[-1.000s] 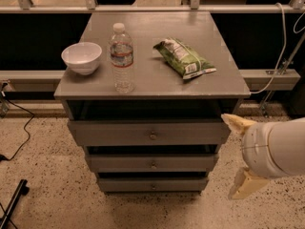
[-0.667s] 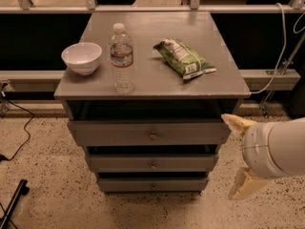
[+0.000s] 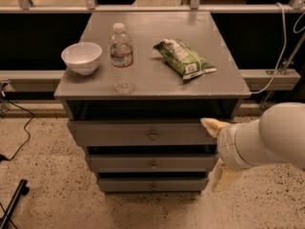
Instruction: Open top drawer
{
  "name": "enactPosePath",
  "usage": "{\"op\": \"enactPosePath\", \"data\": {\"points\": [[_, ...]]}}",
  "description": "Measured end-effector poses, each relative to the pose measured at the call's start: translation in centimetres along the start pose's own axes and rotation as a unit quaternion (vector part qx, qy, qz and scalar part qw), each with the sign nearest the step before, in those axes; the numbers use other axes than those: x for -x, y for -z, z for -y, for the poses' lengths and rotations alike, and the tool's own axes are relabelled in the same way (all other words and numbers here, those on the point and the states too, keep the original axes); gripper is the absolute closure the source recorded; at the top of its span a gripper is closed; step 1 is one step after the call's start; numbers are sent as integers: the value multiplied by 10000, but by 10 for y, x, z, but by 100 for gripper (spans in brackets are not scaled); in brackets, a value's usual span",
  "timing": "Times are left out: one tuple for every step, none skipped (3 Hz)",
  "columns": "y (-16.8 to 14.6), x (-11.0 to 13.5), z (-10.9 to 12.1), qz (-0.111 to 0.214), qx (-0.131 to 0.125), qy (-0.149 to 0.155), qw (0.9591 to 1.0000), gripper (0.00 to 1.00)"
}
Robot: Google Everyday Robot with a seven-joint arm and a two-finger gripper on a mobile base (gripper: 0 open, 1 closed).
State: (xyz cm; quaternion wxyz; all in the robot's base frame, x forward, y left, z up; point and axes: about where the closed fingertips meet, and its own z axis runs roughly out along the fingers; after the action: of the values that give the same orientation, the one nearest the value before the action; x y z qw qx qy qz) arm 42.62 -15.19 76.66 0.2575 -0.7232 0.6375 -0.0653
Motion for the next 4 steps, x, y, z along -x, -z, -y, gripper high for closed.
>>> {"op": "enactPosePath", "data": {"points": [[-36,-5,11,-7,-28,67,10000,0],[-60,-10,26,9,-90,122,9999,0],[-89,-15,42,16,-80,126,9999,0],[-118,-21,59,222,87,26,9997,0]]}}
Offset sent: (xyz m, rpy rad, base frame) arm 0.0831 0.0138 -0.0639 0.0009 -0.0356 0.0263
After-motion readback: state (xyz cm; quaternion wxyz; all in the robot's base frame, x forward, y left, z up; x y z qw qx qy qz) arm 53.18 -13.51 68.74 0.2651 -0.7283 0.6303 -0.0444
